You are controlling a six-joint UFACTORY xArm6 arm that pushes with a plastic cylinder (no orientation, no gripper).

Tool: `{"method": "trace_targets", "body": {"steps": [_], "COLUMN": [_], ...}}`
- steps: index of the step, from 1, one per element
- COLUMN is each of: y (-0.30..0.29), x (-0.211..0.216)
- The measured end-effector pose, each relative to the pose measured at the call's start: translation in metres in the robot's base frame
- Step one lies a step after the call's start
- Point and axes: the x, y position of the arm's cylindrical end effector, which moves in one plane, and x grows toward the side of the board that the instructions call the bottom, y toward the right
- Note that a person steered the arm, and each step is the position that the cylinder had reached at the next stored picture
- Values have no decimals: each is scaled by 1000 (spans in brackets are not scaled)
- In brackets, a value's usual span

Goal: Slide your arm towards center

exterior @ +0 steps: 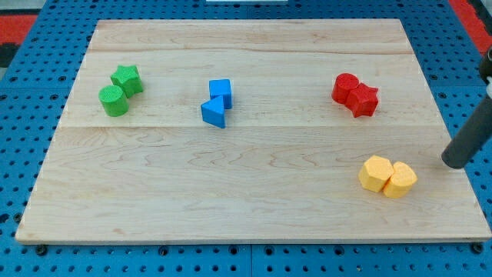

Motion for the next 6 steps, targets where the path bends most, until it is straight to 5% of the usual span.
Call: {"method": "trace_targets", "body": {"steps": [2, 3, 6], "y": [-6, -66, -209], "x": [47, 91, 52]}}
